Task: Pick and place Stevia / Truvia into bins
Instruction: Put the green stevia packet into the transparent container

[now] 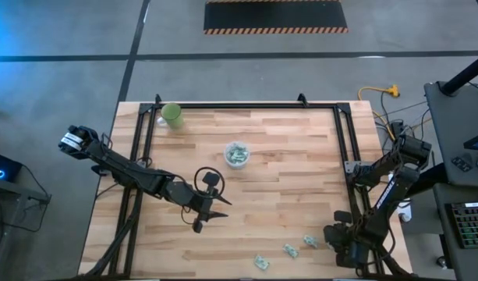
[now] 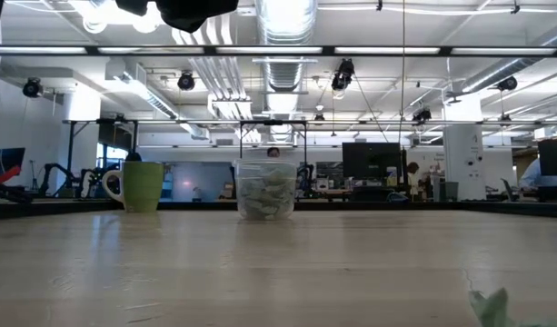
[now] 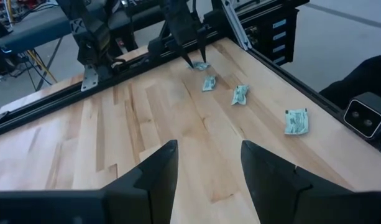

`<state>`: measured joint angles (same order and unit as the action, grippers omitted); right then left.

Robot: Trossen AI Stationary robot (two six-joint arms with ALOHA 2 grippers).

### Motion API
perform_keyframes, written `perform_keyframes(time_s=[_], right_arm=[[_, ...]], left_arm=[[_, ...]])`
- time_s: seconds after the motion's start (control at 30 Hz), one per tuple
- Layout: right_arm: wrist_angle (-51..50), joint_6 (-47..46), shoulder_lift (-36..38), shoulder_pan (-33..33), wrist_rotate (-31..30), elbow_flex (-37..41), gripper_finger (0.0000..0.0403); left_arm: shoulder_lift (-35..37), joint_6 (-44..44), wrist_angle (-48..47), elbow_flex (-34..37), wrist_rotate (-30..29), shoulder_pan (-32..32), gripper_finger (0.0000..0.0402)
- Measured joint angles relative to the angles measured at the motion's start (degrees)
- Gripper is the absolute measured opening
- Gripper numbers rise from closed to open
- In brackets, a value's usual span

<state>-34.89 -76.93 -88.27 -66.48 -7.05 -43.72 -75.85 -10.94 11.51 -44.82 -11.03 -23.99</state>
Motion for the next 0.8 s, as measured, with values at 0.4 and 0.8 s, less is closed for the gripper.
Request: perform_keyframes(time_s=[0.4,0.8], right_arm=[[3.6,-0.2,0.2,0.0,-0.3,2.5,0.0119],[3.7,-1.0,0.1,0.1,-3.0,2.7,0.0025]], left_arm=[[0.0,0.0,0.0,0.0,0.0,0.0,0.016],[0.0,0.0,0.0,0.0,0.0,0.0,0.016]])
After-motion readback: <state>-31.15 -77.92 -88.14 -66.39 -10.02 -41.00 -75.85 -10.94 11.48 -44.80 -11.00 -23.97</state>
